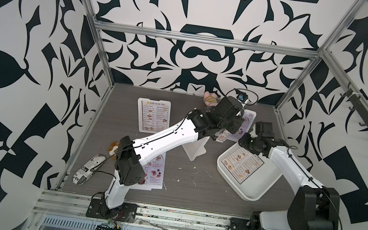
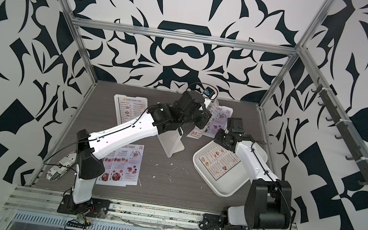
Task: Replace the menus in the menu holders
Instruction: Take out the menu from the menu holder.
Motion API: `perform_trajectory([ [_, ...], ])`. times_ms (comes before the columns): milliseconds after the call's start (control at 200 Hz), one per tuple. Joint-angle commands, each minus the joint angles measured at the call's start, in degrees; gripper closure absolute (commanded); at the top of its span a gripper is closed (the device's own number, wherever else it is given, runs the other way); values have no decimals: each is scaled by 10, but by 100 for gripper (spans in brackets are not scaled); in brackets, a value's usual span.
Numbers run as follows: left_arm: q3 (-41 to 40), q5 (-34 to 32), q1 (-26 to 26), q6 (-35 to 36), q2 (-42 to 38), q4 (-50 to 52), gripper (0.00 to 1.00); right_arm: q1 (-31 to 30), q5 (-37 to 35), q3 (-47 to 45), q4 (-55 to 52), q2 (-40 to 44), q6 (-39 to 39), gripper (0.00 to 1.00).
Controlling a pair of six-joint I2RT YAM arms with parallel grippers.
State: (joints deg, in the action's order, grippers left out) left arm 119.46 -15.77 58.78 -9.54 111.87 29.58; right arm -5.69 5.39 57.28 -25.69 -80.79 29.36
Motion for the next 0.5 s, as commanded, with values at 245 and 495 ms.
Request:
perform_trajectory([
  [245, -11, -11, 1, 72, -85, 21, 100, 8, 229, -66, 143, 95, -130, 41],
  [495, -54, 4, 0, 107, -161, 43, 100, 10, 499, -86, 328, 79, -188, 40],
])
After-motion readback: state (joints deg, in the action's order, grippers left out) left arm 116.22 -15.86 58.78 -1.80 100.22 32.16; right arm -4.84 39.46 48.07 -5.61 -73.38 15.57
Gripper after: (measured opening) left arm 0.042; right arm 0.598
